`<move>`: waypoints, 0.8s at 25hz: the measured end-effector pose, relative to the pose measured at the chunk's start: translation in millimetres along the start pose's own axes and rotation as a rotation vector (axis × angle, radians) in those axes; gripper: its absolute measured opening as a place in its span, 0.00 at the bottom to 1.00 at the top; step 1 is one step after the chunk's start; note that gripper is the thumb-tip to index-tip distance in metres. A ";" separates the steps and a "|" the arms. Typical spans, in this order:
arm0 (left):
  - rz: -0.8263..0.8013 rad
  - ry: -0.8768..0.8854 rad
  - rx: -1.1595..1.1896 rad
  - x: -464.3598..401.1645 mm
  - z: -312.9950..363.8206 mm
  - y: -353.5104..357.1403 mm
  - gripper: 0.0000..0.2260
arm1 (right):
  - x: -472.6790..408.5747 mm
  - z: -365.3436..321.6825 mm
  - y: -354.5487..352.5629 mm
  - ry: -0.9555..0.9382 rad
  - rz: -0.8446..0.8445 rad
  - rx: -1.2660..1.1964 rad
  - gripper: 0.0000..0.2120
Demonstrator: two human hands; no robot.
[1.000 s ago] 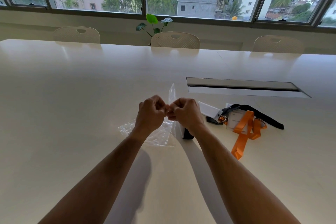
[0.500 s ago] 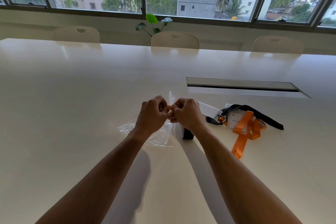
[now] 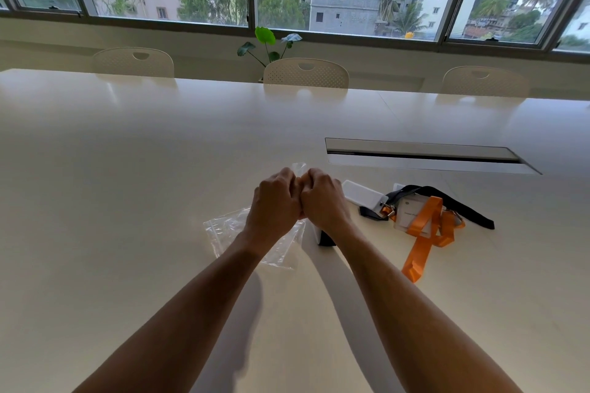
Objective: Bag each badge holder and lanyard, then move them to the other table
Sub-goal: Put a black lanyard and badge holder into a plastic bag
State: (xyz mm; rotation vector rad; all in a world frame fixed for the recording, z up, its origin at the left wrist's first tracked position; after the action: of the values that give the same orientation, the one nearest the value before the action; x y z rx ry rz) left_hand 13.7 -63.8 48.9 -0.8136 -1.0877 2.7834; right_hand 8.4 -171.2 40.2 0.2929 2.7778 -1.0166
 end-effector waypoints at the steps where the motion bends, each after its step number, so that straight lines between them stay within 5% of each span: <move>1: 0.004 0.006 -0.014 0.8 1.8 -0.2 0.10 | -0.9 -0.1 -1.9 -0.001 0.032 0.031 0.10; 6: 0.133 -0.018 -0.038 -4.1 3.2 -18.3 0.09 | 5.7 1.3 -4.1 -0.005 0.143 0.044 0.11; 16: 0.073 0.042 -0.081 -8.9 1.2 -19.3 0.09 | 13.6 0.7 -11.7 -0.144 0.218 0.101 0.09; 20: 0.071 0.035 -0.049 -8.6 1.0 -17.8 0.09 | 21.5 -9.5 -9.5 -0.260 0.242 0.058 0.17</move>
State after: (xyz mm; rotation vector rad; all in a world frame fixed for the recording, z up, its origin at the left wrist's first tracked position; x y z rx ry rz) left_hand 18.0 -52.9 64.9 -0.9202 -1.1472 2.7983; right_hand -15.5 -169.4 48.4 0.4572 2.4161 -0.9971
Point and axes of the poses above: each hand's wrist, its own x-axis away from the middle knuckle, its own y-axis out of the palm, z = x × y, the point moved 9 cm from there along -x, towards the middle knuckle, and after that the axes turned 4 degrees about -z, right-handed, at the moved point
